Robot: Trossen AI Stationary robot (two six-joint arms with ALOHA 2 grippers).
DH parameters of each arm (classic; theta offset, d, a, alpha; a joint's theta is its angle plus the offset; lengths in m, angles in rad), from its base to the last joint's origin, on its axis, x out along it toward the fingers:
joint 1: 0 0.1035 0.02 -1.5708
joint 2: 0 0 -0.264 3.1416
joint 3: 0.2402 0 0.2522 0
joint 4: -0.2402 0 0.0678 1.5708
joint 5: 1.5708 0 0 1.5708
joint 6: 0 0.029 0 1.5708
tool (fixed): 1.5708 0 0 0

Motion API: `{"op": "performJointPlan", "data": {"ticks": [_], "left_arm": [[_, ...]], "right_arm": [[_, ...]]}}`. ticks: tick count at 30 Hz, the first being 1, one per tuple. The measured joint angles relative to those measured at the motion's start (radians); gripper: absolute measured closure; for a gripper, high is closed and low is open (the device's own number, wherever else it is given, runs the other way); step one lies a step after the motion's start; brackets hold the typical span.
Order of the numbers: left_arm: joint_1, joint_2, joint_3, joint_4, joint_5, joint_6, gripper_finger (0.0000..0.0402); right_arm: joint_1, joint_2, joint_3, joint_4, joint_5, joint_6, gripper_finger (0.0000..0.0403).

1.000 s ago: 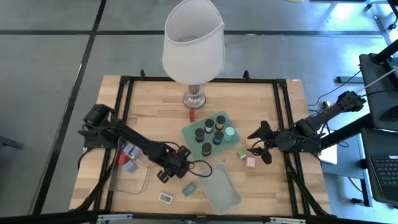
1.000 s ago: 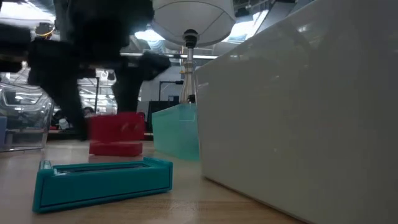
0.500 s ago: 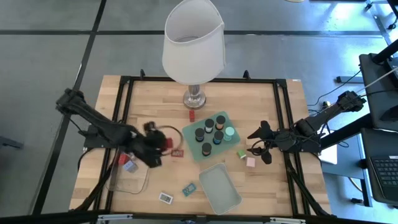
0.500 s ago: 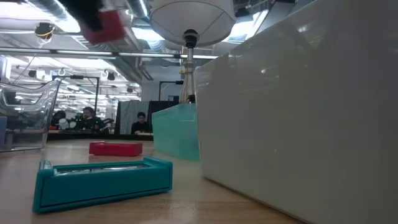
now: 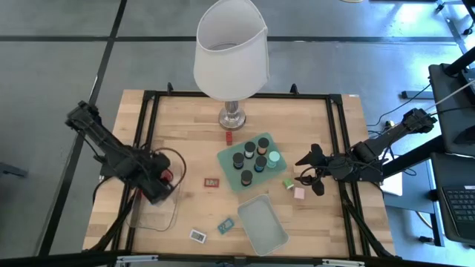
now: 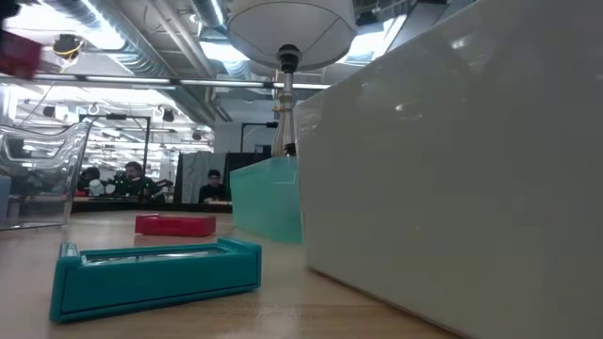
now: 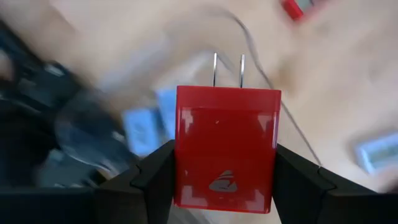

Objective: Pick & Place Office items
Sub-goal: Put the bottom red charger adapter into the transparent bin

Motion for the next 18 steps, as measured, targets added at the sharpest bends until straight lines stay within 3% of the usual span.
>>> {"op": "performJointPlan", "data": {"ticks": [10, 18], "left_arm": [[-0.125, 0.148, 0.0, 0.173, 0.196, -0.163, 0.0197], [-0.14, 0.252, 0.0, 0.226, 0.392, -0.13, 0.0197]], "right_arm": [[0.0, 0.0, 0.0, 0.0, 0.0, 0.0, 0.0112], [0.0, 0.0, 0.0, 0.0, -0.002, 0.0, 0.0112]]}}
